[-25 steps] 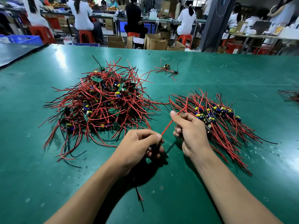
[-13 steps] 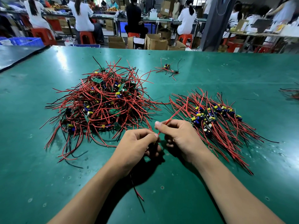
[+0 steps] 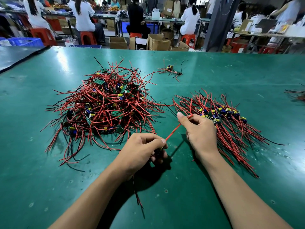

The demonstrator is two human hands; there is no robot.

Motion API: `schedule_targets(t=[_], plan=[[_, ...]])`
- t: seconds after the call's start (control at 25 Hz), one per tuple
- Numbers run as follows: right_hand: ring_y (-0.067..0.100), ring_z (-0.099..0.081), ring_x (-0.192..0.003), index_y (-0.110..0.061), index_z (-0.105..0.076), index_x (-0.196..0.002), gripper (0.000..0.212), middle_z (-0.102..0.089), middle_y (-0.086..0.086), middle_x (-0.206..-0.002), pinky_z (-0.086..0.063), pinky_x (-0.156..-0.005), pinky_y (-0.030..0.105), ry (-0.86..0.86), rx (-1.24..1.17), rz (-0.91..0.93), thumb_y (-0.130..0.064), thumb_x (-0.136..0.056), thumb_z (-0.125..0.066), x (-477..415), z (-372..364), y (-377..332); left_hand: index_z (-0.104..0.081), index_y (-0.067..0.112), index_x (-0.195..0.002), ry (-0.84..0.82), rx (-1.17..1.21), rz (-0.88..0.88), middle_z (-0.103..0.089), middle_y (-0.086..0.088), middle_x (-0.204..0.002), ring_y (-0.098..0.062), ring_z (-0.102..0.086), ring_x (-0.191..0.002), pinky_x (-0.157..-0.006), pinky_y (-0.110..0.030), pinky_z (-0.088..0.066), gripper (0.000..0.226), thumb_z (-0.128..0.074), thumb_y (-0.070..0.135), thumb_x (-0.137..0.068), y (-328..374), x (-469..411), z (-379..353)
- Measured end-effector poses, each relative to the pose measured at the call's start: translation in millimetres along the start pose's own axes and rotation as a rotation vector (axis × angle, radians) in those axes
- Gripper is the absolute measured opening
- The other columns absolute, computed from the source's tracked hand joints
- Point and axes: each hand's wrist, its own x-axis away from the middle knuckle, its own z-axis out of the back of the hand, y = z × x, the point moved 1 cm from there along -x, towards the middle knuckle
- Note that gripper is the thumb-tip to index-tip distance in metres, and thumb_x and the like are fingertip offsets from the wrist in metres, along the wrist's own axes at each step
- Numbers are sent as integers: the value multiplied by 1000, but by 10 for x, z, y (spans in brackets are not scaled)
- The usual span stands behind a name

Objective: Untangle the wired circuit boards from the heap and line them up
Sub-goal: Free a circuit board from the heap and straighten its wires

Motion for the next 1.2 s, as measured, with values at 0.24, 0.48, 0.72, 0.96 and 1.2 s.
schedule_targets(t=[0.24,0.48,0.72,0.96,1.2], plan=[[8,-40,-44,-16,-54,-52,47,-47,-15,-42,-32,-54,16,146,110,104,-43,-84,-77,2,13,5,-71,11,-69,0,-7,2,-69,-13,-63,-20,-60,-50,-49,-18,-43,24,-60,9,-91,-9,-8,11],[20,-31,-45,-19,-54,-56,50,-34,2,-51,-31,-50,30,-11,-189,-208,-49,-96,-61,-44,15,7,-71,8,-72,-1,42,13,-68,-15,-64,-21,-61,-51,-49,-18,-44,21,-61,8,-90,-17,-5,57],[6,-25,-32,-12,-48,-66,43,-32,-1,-53,-19,-33,17,-109,-583,-558,-37,-99,-60,-40,-4,-63,-71,6,-72,-2,85,12,-67,-16,-64,-23,-60,-52,-50,-20,-47,22,-60,5,-91,-20,-19,79],[15,-38,-43,-12,-67,-65,52,-40,-3,-50,-32,-48,29,-52,-239,-208,-55,-93,-61,9,19,23,-70,5,-70,28,114,13,-66,-18,-62,-24,-59,-51,-50,-22,-48,24,-59,4,-91,-44,-13,106],[8,-45,-46,-8,-77,-91,49,-57,-6,-66,-35,-42,20,-501,-479,-448,-54,-75,-76,177,-100,-83,-68,0,-80,77,227,18,-66,-17,-64,-23,-60,-52,-52,-23,-51,16,-59,6,-92,-63,-18,90]])
